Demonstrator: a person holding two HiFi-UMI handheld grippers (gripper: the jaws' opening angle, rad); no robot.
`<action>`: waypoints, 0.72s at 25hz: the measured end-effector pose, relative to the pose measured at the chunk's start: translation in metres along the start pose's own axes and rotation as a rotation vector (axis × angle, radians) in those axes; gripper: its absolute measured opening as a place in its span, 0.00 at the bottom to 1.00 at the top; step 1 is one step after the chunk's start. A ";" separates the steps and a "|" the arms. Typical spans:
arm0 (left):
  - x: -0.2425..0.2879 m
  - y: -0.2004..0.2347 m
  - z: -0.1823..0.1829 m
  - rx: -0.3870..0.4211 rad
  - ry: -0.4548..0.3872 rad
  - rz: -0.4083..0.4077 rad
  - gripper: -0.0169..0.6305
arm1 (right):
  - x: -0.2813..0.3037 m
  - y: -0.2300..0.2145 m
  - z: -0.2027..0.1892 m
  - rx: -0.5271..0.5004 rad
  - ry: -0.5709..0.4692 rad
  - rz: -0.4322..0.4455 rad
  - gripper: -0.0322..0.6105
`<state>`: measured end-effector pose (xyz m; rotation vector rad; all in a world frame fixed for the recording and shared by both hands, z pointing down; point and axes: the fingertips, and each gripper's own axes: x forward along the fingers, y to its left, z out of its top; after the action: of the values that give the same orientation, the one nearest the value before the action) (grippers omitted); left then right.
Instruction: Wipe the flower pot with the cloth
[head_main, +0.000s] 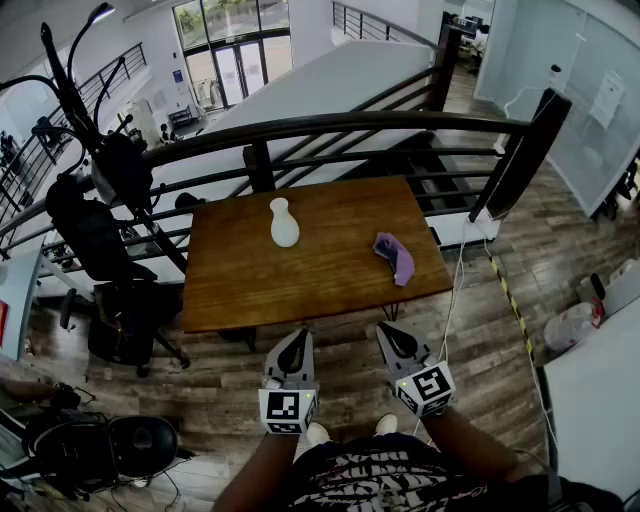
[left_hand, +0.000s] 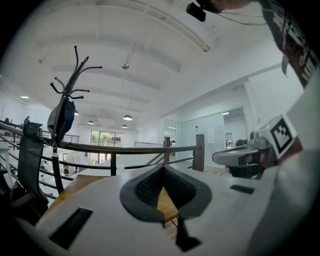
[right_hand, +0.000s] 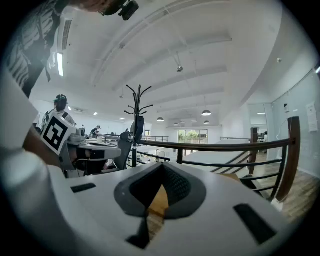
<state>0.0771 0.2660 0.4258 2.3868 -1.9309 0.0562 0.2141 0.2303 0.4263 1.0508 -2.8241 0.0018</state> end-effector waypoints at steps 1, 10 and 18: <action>0.001 0.003 0.000 -0.001 -0.002 -0.001 0.02 | 0.003 0.001 0.000 -0.002 0.000 0.000 0.05; 0.006 0.018 -0.003 -0.008 -0.008 -0.026 0.02 | 0.018 0.009 0.000 -0.018 0.024 -0.014 0.05; 0.011 0.030 -0.012 -0.039 0.010 -0.104 0.02 | 0.032 0.021 -0.008 0.048 0.067 -0.051 0.05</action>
<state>0.0504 0.2501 0.4391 2.4515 -1.7835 0.0243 0.1777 0.2259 0.4389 1.1107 -2.7504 0.0988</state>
